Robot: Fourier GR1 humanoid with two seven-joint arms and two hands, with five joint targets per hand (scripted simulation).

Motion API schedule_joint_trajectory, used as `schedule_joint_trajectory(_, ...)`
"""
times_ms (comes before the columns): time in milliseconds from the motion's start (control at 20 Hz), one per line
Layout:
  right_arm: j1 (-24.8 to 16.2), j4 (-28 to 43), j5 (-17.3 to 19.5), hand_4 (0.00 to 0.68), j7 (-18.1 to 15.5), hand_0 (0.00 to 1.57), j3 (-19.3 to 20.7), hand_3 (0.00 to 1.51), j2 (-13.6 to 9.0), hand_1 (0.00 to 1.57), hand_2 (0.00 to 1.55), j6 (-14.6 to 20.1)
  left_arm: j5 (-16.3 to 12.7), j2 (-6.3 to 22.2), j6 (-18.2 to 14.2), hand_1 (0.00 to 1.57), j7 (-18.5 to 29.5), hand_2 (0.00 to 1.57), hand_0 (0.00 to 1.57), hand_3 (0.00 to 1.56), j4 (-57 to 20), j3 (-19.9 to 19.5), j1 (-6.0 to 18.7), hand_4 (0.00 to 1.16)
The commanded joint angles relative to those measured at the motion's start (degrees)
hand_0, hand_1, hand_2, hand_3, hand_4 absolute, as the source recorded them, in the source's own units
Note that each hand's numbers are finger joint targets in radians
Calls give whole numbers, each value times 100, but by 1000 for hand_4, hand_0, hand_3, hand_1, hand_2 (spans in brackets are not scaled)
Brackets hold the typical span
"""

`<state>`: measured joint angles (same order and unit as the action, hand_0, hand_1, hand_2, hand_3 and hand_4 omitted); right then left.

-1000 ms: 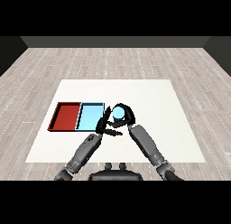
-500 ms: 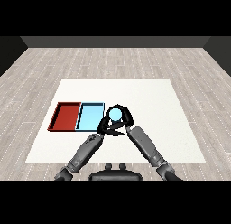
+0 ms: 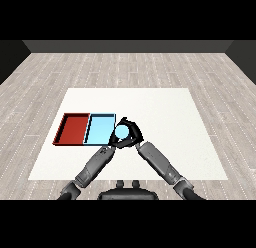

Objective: Pick the blue can and put it in the blue box

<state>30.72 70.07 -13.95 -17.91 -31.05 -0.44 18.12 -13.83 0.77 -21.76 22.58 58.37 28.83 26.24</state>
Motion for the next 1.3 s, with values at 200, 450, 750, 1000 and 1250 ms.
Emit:
schedule_joint_trajectory(200,316,-56,-234,596,-15,1456,-275,1397,38,1456,1466,204,1216,149,-834,453,-684,604,453,0,-371,475,546,189)
schedule_joint_trajectory(450,392,-94,-510,598,-105,1455,-445,1396,36,1455,1453,238,27,-59,-900,454,-2,646,454,348,150,142,30,718)
schedule_joint_trajectory(750,-47,94,-353,600,-241,1438,-565,1393,36,1438,1454,176,-8,-64,-787,732,118,822,732,636,-186,126,109,671)
schedule_joint_trajectory(1000,231,-4,-540,583,-49,1438,-403,1393,36,1438,1454,282,-620,-67,-589,914,182,944,914,831,-156,246,173,651)
schedule_joint_trajectory(1250,25,115,-985,415,-199,1267,-246,1326,38,1267,1371,71,-552,16,72,1425,735,1347,1425,1000,-503,-352,-8,683)
